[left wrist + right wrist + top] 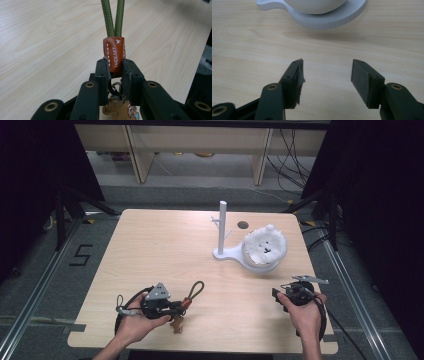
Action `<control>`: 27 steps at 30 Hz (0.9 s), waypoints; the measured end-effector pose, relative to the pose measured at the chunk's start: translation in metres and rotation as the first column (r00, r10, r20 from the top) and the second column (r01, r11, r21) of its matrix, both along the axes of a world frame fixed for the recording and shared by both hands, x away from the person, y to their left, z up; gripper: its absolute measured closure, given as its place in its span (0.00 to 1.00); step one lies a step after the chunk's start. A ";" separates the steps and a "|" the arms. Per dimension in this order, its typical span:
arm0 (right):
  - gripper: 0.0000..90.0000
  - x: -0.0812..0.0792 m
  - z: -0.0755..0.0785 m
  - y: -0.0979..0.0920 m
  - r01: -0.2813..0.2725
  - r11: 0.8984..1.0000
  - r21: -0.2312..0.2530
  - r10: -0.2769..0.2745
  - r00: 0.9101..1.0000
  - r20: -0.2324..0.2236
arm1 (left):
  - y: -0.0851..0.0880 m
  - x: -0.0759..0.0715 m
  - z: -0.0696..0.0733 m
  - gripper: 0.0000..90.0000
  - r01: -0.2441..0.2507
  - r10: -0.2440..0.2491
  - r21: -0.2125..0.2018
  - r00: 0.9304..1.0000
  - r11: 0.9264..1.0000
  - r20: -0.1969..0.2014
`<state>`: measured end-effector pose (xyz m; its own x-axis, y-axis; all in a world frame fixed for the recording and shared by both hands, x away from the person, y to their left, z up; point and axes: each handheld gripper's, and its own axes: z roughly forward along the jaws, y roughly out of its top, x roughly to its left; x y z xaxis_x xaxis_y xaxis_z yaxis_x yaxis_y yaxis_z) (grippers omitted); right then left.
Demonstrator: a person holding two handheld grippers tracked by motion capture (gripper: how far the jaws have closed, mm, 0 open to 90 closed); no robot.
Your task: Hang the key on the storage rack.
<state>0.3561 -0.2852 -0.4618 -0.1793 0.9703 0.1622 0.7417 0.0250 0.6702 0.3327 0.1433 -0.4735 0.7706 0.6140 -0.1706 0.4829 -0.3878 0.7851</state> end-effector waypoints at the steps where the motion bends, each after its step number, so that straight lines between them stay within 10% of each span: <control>1: 0.49 0.000 0.000 0.000 0.002 1.000 0.004 -0.002 1.000 0.000 | 0.000 0.000 0.000 0.83 -0.001 0.001 -0.006 1.000 1.000 0.008; 10: 0.49 0.000 -0.001 0.000 -0.009 1.000 0.018 0.009 1.000 0.007 | 0.002 0.001 0.007 0.84 -0.020 0.028 -0.087 0.996 0.996 0.083; 27: 0.49 -0.002 0.001 0.003 0.025 0.999 0.040 -0.024 0.999 -0.023 | -0.003 0.008 0.021 0.84 -0.019 0.033 -0.115 0.991 0.993 0.127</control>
